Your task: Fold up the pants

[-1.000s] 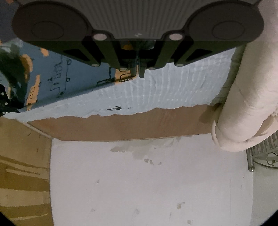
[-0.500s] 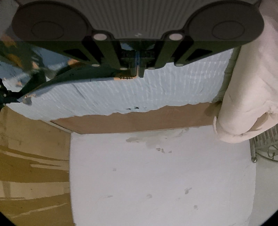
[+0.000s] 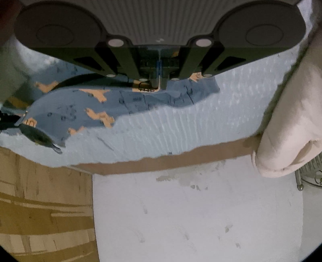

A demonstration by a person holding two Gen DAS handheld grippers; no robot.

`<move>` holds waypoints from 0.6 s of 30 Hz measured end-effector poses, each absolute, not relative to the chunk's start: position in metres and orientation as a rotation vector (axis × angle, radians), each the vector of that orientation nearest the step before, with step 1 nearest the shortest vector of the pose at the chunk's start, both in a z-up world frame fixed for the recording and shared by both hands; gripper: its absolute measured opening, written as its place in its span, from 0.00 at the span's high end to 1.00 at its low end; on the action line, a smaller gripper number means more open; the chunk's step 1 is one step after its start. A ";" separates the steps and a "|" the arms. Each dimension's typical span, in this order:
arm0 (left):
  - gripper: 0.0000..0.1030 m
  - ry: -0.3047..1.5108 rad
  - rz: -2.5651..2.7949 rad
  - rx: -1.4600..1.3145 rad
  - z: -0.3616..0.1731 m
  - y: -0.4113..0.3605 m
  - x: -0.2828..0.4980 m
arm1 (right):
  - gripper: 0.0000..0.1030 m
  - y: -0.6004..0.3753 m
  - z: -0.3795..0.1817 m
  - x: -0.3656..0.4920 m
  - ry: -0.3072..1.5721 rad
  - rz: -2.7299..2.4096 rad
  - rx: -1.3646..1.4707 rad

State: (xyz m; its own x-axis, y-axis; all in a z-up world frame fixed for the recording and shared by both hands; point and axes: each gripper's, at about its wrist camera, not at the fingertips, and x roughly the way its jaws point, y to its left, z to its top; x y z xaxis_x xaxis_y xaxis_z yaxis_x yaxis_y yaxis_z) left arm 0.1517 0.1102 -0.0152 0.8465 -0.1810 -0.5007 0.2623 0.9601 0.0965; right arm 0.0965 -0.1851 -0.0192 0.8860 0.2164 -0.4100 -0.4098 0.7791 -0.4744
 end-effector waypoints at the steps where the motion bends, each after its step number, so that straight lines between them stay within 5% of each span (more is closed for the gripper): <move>1: 1.00 0.513 -0.234 0.164 -0.018 0.110 0.149 | 1.00 -0.185 -0.023 0.093 0.346 0.345 -0.587; 13: 0.97 0.600 -0.225 0.204 -0.045 0.106 0.146 | 0.99 -0.182 -0.058 0.086 0.402 0.328 -0.586; 15: 0.83 0.611 -0.229 0.196 -0.045 0.104 0.144 | 0.89 -0.184 -0.060 0.086 0.410 0.329 -0.564; 17: 0.37 0.621 -0.249 0.167 -0.042 0.101 0.140 | 0.78 -0.187 -0.058 0.083 0.401 0.338 -0.542; 18: 0.30 0.613 -0.255 0.135 -0.039 0.098 0.135 | 0.65 -0.190 -0.056 0.082 0.397 0.346 -0.528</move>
